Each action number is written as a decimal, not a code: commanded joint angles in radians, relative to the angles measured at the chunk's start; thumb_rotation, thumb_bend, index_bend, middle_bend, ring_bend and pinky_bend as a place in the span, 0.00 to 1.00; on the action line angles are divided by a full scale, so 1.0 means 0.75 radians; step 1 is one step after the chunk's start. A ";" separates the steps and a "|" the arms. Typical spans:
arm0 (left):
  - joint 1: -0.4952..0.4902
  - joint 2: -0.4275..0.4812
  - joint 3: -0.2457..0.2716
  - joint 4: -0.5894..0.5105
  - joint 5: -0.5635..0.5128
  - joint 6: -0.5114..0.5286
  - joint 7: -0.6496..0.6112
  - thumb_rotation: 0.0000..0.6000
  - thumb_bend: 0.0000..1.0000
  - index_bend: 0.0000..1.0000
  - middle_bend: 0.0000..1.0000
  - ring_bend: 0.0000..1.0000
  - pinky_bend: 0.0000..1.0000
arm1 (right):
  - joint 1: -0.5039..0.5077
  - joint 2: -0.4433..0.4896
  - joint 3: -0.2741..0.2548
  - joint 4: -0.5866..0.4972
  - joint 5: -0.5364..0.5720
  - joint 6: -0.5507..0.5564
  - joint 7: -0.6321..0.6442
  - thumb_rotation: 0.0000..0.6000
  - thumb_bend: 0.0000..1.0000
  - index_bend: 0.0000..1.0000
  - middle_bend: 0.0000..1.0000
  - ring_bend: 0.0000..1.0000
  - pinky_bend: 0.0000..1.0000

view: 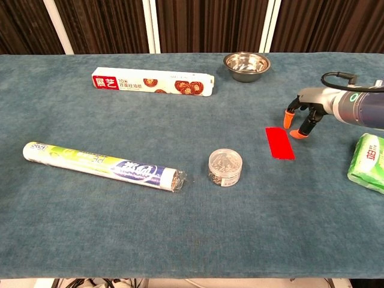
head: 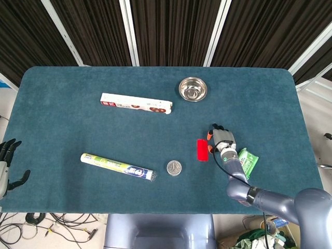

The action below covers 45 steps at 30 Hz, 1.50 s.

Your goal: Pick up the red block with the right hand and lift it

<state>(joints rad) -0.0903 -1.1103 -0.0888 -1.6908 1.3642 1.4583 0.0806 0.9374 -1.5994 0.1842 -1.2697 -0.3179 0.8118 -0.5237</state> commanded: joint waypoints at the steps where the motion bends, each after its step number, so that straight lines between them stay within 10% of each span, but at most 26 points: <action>1: -0.001 0.001 -0.001 -0.002 0.000 0.000 0.001 1.00 0.31 0.13 0.07 0.04 0.03 | 0.002 -0.007 0.002 0.007 0.001 -0.006 0.000 1.00 0.35 0.41 0.04 0.06 0.14; 45: 0.004 -0.005 -0.007 0.000 -0.017 0.005 0.003 1.00 0.31 0.14 0.07 0.04 0.03 | -0.003 -0.090 0.037 0.057 -0.007 0.047 -0.007 1.00 0.35 0.49 0.05 0.06 0.14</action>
<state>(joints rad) -0.0877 -1.1140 -0.0943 -1.6909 1.3510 1.4622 0.0825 0.9345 -1.6639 0.2112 -1.2301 -0.3261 0.8504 -0.5265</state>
